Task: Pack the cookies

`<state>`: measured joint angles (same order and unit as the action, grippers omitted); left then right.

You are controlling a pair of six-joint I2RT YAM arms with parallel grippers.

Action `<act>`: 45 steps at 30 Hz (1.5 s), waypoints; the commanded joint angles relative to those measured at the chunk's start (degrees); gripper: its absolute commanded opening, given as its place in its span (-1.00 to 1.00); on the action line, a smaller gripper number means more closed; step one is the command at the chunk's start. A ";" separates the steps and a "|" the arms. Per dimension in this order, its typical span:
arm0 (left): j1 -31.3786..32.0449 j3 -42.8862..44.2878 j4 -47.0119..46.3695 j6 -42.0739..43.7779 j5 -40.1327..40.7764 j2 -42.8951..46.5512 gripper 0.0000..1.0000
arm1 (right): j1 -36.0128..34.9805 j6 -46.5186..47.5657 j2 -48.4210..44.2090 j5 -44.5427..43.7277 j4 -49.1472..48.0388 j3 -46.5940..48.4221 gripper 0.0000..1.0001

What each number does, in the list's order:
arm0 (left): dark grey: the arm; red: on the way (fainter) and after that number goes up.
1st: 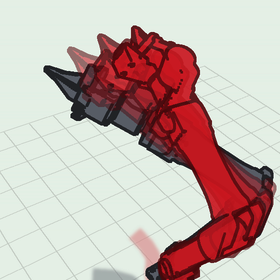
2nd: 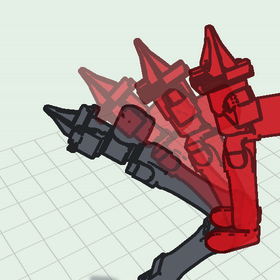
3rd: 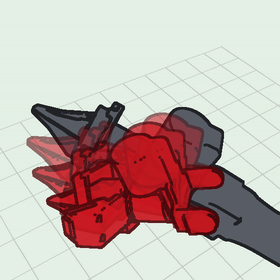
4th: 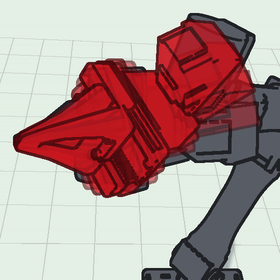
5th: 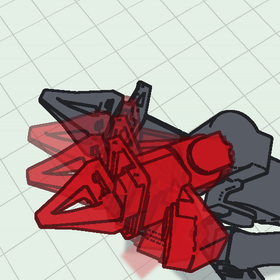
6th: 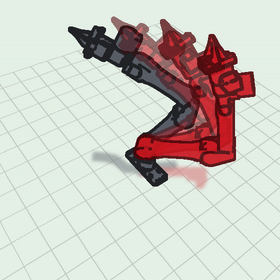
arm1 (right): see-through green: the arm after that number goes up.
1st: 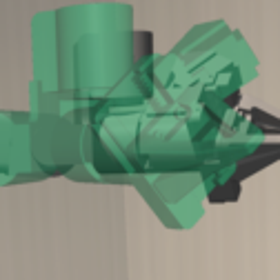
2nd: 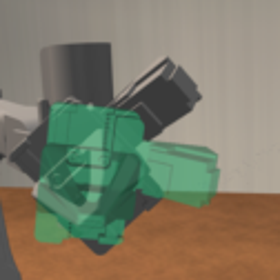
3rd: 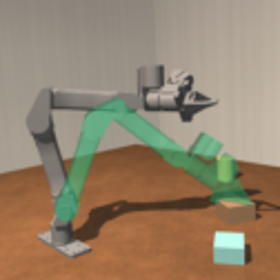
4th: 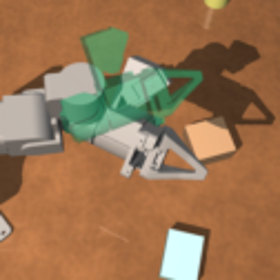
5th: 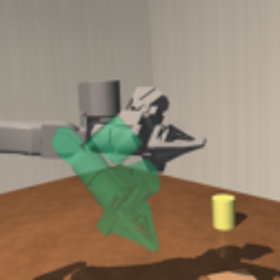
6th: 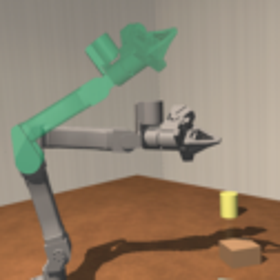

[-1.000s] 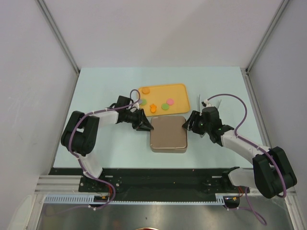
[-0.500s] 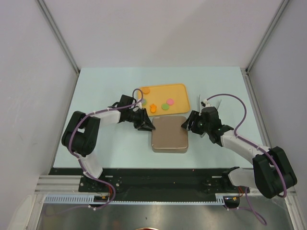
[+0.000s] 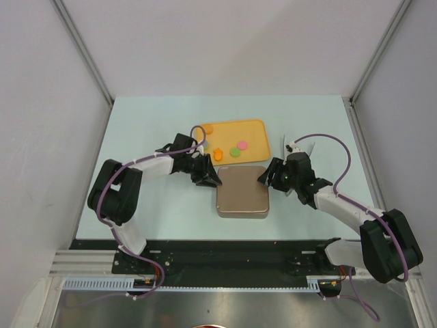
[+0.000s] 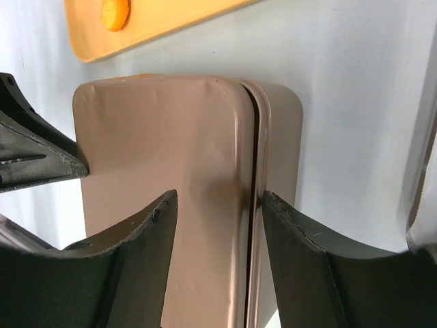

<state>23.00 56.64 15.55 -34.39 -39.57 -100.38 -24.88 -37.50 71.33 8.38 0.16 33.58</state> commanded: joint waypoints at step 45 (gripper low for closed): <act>2.48 4.26 -0.26 -1.99 0.90 3.70 -0.43 | 1.59 1.20 -2.43 -2.58 3.26 0.17 0.17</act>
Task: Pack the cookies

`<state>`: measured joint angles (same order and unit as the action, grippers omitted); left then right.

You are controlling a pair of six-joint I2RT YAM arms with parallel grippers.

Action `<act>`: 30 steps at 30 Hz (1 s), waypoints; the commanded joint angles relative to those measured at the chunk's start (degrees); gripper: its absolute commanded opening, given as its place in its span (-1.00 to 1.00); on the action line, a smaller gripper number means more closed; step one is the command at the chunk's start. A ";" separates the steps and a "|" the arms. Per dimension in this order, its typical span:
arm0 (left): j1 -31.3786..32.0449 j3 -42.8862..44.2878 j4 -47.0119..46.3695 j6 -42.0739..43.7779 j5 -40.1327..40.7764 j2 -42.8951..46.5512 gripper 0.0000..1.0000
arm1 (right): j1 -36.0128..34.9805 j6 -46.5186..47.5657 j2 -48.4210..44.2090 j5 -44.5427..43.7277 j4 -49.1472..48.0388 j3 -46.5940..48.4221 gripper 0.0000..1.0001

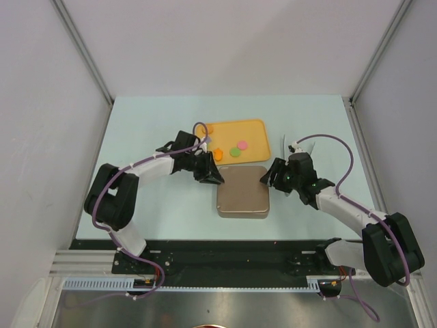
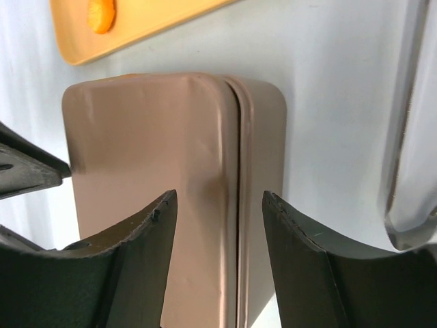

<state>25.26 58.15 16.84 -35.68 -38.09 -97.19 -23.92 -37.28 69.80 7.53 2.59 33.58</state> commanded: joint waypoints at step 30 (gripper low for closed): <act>3.40 5.04 -3.30 -2.72 -0.76 -1.86 -0.42 | 0.37 -3.77 3.32 11.19 -11.90 -2.73 0.32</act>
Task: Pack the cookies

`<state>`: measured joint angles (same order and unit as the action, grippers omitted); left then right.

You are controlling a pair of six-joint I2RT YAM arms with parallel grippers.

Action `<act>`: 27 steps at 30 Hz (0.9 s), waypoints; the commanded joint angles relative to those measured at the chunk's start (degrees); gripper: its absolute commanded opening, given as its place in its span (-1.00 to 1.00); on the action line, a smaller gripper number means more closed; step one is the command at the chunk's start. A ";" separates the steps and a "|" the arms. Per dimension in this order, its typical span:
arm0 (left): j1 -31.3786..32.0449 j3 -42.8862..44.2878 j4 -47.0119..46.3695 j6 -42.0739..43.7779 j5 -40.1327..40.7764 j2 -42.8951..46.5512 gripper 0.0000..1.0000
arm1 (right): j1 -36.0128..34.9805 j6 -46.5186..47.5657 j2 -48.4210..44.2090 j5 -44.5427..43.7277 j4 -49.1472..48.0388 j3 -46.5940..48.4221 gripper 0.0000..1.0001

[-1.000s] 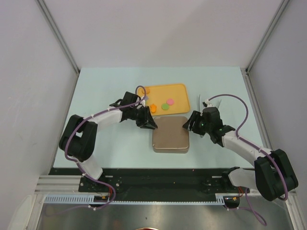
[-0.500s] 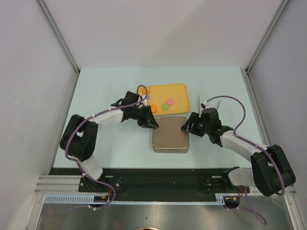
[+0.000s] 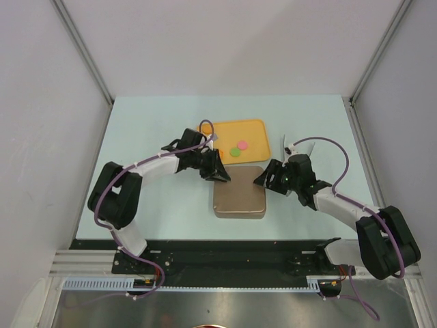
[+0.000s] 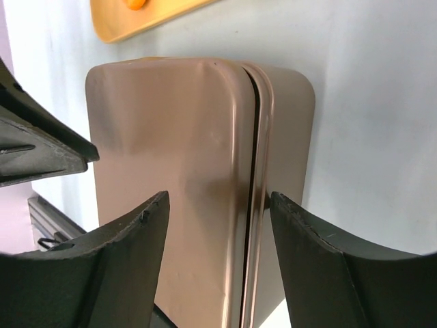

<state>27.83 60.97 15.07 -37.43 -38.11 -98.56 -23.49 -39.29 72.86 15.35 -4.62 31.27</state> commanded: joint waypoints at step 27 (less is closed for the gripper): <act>-7.44 -6.47 5.49 3.68 4.27 12.17 -0.41 | 2.39 -0.88 -2.20 4.33 -3.38 -1.38 0.34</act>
<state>21.47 58.22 19.29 -35.88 -35.99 -88.47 -21.26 -40.49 71.66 18.79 -6.59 29.89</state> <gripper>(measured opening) 0.298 0.668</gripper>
